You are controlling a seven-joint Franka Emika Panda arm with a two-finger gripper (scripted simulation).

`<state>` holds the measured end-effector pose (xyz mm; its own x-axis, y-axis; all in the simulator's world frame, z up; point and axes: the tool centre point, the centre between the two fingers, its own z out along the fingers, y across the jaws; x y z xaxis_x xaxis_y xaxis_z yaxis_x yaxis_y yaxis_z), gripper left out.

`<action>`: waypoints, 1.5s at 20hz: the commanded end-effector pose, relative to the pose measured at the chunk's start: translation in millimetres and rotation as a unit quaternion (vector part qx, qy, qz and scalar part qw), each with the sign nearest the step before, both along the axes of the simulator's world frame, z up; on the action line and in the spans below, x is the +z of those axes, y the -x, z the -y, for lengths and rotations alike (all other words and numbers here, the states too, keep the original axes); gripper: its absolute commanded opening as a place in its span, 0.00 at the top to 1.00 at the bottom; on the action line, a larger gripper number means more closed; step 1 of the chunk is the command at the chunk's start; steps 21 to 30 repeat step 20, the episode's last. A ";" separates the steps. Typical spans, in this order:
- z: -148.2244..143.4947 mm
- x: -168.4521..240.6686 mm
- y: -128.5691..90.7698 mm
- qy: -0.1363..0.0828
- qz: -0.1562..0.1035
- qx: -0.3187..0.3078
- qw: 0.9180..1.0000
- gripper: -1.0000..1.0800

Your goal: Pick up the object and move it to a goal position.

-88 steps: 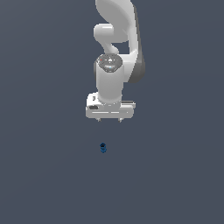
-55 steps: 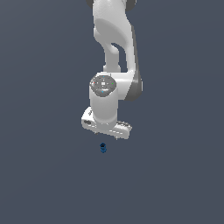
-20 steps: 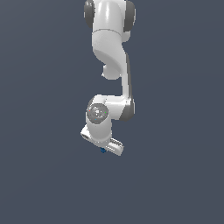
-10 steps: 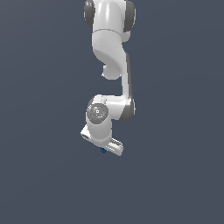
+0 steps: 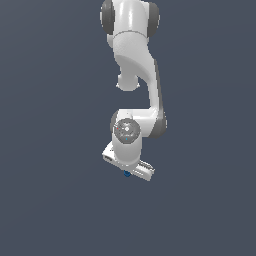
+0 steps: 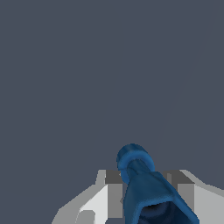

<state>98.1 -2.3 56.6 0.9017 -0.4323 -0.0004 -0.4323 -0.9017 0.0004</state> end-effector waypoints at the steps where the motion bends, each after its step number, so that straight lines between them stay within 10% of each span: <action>1: -19.1 6.3 -6.8 0.000 0.000 0.000 1.000 1.00; 12: -83.8 27.2 -32.6 0.000 0.000 0.000 1.000 1.00; 30: -94.1 30.5 -37.5 0.000 0.000 0.000 1.000 1.00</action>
